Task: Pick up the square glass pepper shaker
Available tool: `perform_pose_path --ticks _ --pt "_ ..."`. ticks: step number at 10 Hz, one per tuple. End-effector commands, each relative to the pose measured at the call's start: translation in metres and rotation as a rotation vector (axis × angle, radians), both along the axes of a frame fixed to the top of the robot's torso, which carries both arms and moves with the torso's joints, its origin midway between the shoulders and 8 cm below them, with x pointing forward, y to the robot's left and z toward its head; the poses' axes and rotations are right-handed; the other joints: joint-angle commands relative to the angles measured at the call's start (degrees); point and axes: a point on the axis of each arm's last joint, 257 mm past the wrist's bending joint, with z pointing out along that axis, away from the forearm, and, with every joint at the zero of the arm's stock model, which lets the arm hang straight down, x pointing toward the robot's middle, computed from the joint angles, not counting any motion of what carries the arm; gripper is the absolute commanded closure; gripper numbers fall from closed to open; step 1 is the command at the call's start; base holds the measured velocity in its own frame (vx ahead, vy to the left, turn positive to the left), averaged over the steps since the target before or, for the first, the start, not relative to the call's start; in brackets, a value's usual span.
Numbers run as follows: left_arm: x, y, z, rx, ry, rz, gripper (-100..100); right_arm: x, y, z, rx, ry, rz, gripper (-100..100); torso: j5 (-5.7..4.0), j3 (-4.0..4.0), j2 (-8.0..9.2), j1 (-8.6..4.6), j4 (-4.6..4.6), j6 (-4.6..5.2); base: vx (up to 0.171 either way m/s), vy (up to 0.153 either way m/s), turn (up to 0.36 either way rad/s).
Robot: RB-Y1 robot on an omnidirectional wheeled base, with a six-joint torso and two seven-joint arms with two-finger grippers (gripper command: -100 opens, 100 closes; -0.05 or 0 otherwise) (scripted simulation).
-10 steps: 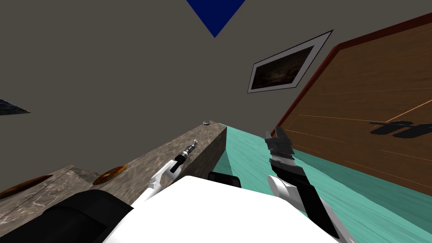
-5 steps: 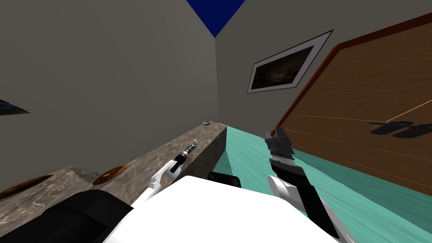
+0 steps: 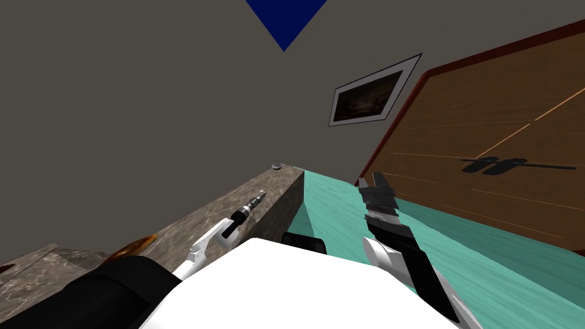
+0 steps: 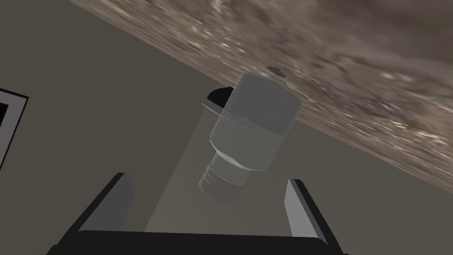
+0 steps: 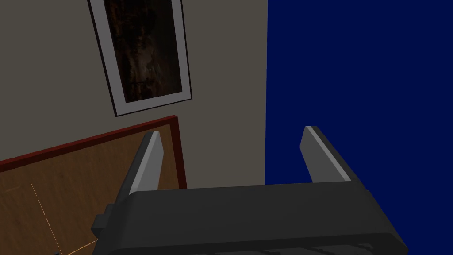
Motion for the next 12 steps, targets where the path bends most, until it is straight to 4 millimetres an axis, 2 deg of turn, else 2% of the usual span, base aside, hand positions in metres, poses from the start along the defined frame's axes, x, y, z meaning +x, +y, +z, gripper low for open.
perform_pose_path --ticks 1,7,12 --pt "-0.006 -0.001 0.006 -0.01 0.004 -0.019 -100 0.0 0.0 0.0 0.0 0.0 0.0 0 0.0 0.0 0.0 0.0 0.0 0.0 -0.037 0.04 -0.179" --pt "-0.033 -0.013 0.029 -0.054 0.042 -0.107 -100 0.0 0.0 0.0 0.0 0.0 0.0 0 0.02 0.04 0.07 0.07 0.02 0.0 -0.056 0.039 -0.166" --pt "-0.058 -0.019 0.037 -0.079 0.128 -0.162 -100 0.0 0.0 0.0 0.0 0.0 0.0 0 0.02 -0.01 -0.03 0.04 0.0 -0.01 -0.04 0.032 -0.162"
